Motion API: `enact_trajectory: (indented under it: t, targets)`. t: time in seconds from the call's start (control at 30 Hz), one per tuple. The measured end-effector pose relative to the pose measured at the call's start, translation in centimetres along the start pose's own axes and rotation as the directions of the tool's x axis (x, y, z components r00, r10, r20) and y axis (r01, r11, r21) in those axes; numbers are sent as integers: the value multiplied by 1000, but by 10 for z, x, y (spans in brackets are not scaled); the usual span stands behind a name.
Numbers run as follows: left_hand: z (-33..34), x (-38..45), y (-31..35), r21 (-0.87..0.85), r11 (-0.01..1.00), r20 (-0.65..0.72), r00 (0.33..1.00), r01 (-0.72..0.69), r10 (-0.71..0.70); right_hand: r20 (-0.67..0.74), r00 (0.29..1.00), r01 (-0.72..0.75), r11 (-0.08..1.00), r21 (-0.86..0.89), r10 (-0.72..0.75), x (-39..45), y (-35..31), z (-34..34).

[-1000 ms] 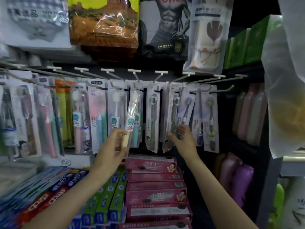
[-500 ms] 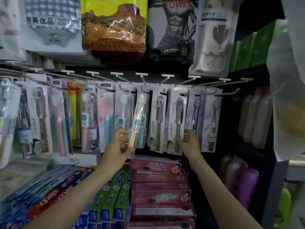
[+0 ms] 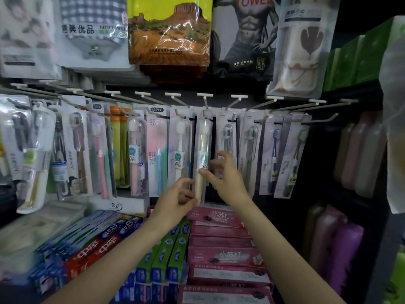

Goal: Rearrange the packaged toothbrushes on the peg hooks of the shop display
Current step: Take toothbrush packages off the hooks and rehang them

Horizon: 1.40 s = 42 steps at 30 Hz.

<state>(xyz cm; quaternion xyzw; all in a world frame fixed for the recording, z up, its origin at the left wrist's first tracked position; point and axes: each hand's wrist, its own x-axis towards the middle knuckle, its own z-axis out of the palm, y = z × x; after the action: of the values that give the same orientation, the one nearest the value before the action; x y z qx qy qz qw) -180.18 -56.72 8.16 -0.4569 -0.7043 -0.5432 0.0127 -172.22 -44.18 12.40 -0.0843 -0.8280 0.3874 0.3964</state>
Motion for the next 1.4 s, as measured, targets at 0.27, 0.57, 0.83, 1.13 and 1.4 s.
enact_trajectory:
  t: [0.27, 0.57, 0.83, 1.13, 1.4]
  targets:
    - [-46, -1, -16, 207, 978, -272, 961, 2, 56, -239, 944, -198, 969, 148, 229, 19, 21, 23]
    - [-47, 20, -34, 110, 971, -360, 919, 215, -162, -305, 947, 49, 982, -182, -103, 8, 16, 26]
    - [-34, 53, -40, -36, 950, -383, 874, 310, -300, -67, 991, 105, 986, -132, -115, 7, 2, 38]
    - [-20, 34, -21, 323, 941, -423, 874, -100, 238, -408, 863, 201, 944, -263, -297, 3, 8, 61]
    - [-17, 61, -14, 151, 973, -363, 925, 177, -112, -15, 998, 55, 930, -363, -65, 19, 12, 70]
